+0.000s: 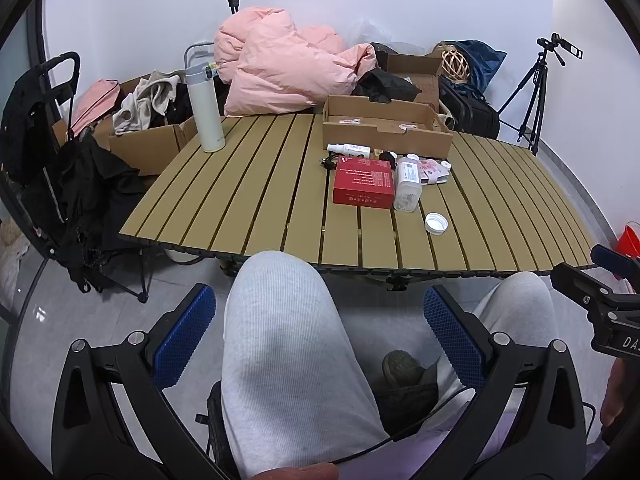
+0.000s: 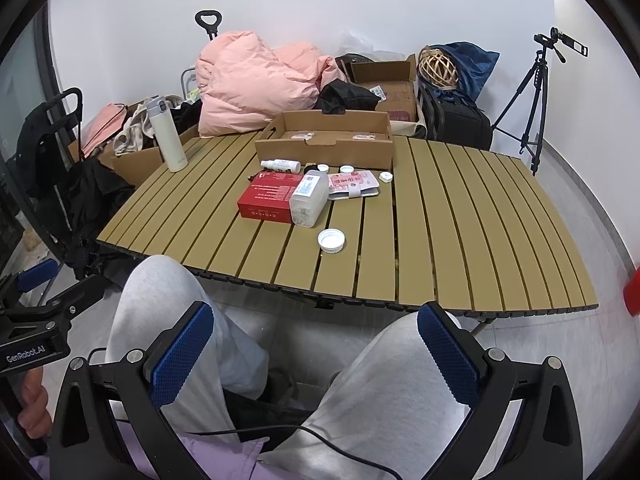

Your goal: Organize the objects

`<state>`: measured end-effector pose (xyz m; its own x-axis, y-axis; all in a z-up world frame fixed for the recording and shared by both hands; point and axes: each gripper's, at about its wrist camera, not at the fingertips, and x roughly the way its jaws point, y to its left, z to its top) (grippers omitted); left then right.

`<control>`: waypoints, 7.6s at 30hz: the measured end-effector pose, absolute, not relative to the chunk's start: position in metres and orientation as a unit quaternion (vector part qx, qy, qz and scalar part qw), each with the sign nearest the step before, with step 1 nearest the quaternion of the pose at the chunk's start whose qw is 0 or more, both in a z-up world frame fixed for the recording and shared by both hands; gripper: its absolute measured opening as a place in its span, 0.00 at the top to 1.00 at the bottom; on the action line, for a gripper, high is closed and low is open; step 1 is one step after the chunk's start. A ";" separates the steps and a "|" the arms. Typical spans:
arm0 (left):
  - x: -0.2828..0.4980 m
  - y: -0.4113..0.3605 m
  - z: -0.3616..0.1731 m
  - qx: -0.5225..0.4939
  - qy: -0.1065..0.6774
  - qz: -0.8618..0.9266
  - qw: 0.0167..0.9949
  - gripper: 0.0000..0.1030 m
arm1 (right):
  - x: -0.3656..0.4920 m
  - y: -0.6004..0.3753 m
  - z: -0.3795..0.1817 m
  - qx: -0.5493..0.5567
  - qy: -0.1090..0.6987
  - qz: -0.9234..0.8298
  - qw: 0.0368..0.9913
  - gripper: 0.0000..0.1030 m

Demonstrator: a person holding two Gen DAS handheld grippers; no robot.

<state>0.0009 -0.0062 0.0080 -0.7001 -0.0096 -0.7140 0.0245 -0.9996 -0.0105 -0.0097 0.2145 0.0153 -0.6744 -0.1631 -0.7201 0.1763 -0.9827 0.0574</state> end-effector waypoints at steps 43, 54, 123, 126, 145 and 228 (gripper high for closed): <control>-0.036 -0.015 -0.021 0.427 0.028 -0.903 -0.043 0.00 | -0.021 0.219 0.012 0.358 0.001 -0.928 0.105 0.00; -0.109 -0.018 -0.038 0.397 0.001 -0.917 -0.041 0.00 | -0.088 0.205 -0.022 0.327 0.017 -0.931 0.160 0.00; -0.307 -0.018 -0.101 0.465 0.058 -0.868 -0.165 0.65 | -0.316 0.124 -0.134 0.511 -0.013 -0.834 0.210 0.65; -0.330 -0.020 -0.071 0.451 0.070 -0.871 -0.182 0.65 | -0.312 0.128 -0.101 0.476 -0.028 -0.854 0.207 0.65; -0.607 -0.007 -0.103 0.545 0.019 -0.834 -0.084 0.65 | -0.588 0.108 -0.120 0.538 -0.023 -0.820 0.194 0.65; -0.303 0.048 -0.134 0.513 0.084 -0.825 -0.220 0.58 | -0.274 0.199 -0.140 0.489 -0.111 -0.846 0.181 0.65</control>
